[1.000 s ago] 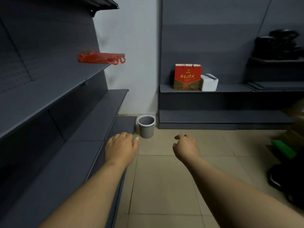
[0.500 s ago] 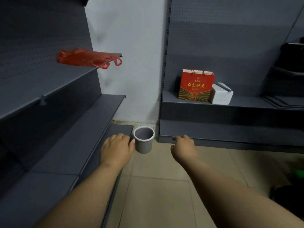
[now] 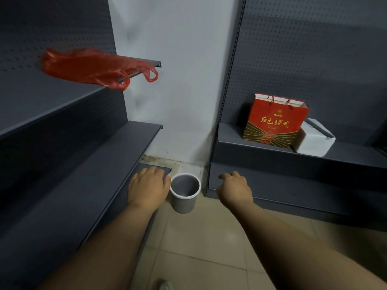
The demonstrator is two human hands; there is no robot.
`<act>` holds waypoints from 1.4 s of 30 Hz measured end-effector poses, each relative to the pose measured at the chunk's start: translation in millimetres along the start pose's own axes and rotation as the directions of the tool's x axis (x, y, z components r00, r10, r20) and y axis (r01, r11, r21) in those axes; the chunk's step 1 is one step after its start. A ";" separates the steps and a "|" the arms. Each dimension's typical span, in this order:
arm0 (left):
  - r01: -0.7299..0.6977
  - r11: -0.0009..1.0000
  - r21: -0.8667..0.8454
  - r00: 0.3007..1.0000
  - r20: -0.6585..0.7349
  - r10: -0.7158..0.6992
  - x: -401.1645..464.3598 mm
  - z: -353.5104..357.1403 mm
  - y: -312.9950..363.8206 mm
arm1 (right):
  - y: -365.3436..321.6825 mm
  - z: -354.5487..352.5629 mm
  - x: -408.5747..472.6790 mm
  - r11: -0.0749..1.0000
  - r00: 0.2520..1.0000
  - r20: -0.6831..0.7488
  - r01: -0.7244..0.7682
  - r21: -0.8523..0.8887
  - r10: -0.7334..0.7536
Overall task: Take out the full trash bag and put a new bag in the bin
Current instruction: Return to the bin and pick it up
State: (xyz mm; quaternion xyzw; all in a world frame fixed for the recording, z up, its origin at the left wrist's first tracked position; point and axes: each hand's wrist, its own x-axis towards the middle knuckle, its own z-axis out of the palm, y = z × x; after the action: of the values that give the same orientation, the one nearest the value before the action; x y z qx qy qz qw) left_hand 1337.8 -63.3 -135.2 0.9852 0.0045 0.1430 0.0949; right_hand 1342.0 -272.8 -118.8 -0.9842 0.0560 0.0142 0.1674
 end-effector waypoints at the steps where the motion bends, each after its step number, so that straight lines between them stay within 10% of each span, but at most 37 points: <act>1: 0.000 1.000 0.003 1.000 0.002 0.000 18.9 10.2 -4.0 | -3.1 5.1 21.3 1.000 1.000 0.002 -0.003 0.002 0.003; 19: -0.085 0.996 0.010 0.988 0.128 0.083 339.5 202.1 -51.5 | -28.7 113.4 359.2 0.983 0.978 0.157 -0.154 0.104 0.136; 42: 0.147 0.981 -0.128 0.973 0.200 -0.119 328.5 666.3 -100.1 | 132.9 541.1 565.5 0.981 0.978 0.195 -0.110 0.162 0.077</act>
State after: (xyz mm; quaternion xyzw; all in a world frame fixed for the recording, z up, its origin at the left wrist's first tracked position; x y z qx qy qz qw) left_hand 1842.9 -76.8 -688.8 0.9825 0.0512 0.0409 0.1743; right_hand 1883.5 -277.9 -699.3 -0.9566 0.0875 0.1097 0.2552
